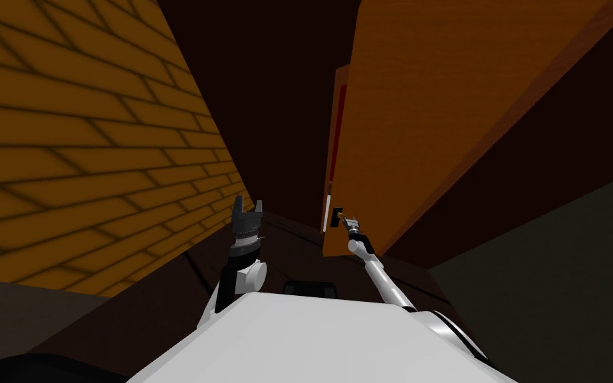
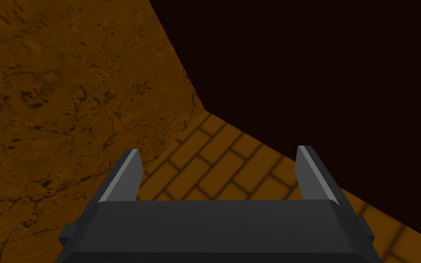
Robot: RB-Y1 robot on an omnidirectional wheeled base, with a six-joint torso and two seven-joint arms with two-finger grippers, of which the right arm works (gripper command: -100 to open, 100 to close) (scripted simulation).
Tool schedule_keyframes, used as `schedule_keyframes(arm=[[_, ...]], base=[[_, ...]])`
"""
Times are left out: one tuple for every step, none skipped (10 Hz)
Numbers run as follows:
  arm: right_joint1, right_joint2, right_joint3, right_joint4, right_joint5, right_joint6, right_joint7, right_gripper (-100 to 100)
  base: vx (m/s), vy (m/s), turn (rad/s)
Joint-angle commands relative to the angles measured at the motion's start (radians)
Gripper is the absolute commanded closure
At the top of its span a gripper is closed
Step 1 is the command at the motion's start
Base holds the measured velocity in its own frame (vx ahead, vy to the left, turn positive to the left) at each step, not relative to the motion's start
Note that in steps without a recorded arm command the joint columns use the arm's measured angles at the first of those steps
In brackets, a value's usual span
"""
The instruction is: Pull the door open
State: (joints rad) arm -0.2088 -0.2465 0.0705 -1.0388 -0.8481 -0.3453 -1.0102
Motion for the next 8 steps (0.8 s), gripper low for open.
schedule_keyframes(arm=[[0.008,0.014,0.033,-0.011,0.007,-0.005,-0.010,-100],[0.012,0.014,0.044,-0.016,0.009,-0.011,-0.015,-100],[0.018,0.015,0.066,-0.027,0.014,-0.023,-0.024,-100],[0.021,0.016,0.076,-0.032,0.016,-0.029,-0.028,-100],[0.024,0.016,0.086,-0.037,0.018,-0.034,-0.033,-100],[0.027,0.017,0.095,-0.041,0.020,-0.039,-0.036,-100],[0.030,0.017,0.103,-0.045,0.021,-0.044,-0.040,-100],[0.032,0.018,0.109,-0.048,0.023,-0.047,-0.043,-100]], base=[[-0.043,-0.028,0.028],[-0.060,-0.045,0.075],[-0.118,-0.092,0.195],[-0.135,-0.096,0.159],[-0.133,-0.091,0.052],[-0.128,-0.073,0.037],[-0.115,-0.063,0.066],[-0.095,-0.061,0.050]])
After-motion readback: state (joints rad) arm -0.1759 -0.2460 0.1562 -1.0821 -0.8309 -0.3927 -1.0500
